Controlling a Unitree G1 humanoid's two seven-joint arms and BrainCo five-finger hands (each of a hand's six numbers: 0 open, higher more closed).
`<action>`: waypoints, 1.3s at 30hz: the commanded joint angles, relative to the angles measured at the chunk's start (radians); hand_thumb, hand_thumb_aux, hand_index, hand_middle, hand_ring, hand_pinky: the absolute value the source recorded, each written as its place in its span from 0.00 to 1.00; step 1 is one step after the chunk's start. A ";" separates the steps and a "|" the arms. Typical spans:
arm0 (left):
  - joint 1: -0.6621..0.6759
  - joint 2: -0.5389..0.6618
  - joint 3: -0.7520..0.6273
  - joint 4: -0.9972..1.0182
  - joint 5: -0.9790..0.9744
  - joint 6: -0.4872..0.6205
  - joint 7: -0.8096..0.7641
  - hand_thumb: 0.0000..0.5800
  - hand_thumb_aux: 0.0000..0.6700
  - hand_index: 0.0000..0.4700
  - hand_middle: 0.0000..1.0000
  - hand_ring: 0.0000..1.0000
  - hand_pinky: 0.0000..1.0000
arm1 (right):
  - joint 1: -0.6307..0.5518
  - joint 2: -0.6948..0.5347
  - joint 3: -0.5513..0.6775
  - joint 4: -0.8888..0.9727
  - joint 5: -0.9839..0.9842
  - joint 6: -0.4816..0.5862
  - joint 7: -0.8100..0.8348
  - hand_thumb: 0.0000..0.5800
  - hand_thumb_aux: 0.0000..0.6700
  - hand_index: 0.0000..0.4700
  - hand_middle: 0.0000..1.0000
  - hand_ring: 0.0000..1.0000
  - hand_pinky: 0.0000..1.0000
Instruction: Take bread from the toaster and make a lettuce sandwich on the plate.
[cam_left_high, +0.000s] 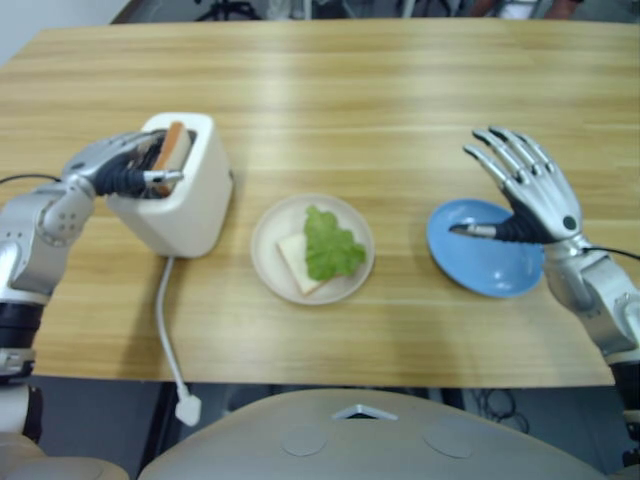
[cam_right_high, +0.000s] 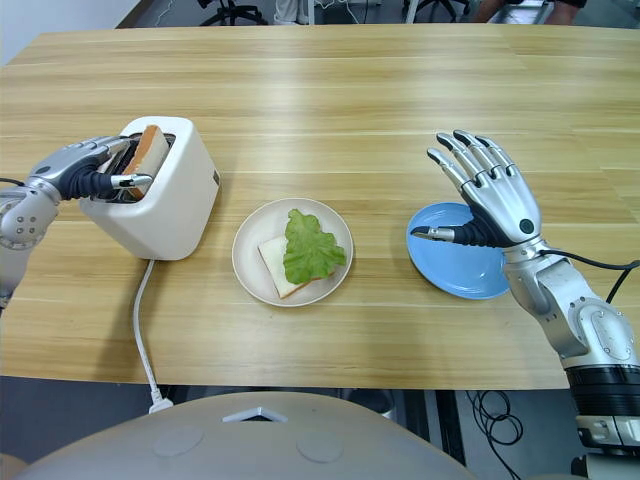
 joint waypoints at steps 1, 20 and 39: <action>-0.012 -0.004 -0.053 0.009 0.047 -0.003 -0.009 0.00 0.00 0.00 0.00 0.00 0.00 | 0.011 0.008 0.001 -0.016 -0.014 0.011 0.010 0.00 0.00 0.00 0.00 0.00 0.00; -0.027 -0.070 -0.051 0.031 -0.031 -0.032 -0.004 1.00 1.00 0.98 0.00 0.00 0.00 | 0.055 0.014 -0.022 -0.049 -0.011 0.018 0.002 0.00 0.00 0.00 0.00 0.00 0.00; -0.088 -0.130 0.007 0.095 -0.103 -0.085 0.103 1.00 1.00 0.98 1.00 1.00 1.00 | 0.059 0.004 -0.033 -0.036 -0.006 0.000 -0.012 0.00 0.00 0.00 0.00 0.00 0.00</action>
